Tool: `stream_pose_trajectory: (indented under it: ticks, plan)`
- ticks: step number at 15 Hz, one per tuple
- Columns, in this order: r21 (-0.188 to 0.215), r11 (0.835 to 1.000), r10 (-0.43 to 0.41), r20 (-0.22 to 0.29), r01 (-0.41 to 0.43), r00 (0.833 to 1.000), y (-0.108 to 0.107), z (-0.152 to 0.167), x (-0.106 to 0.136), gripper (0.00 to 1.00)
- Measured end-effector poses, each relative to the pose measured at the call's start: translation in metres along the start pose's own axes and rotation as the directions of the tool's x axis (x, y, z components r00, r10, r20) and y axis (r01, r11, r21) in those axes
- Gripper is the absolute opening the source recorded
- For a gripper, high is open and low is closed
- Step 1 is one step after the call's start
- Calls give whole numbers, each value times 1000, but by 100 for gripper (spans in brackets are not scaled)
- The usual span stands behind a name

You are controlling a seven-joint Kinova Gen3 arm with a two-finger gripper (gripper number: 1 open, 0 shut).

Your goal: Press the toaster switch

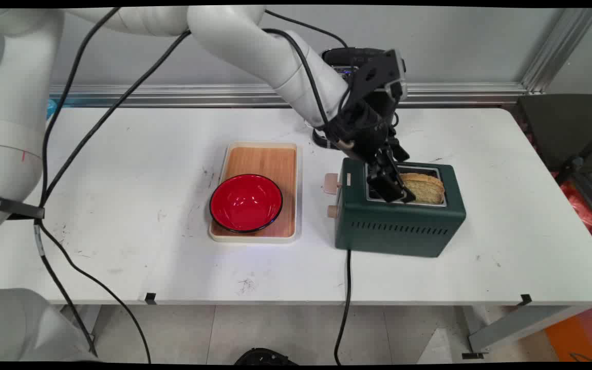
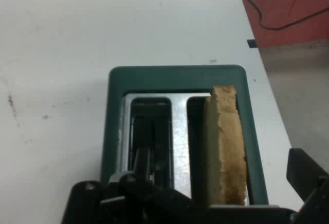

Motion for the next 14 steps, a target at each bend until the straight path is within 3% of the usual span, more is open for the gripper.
stream_pose_trajectory:
  ticks: [7,14]
  plan:
    - [42,999,6,-6,-6,1000,-4,-43,-5,100]
    - [60,998,10,39,-13,999,0,-95,-37,100]
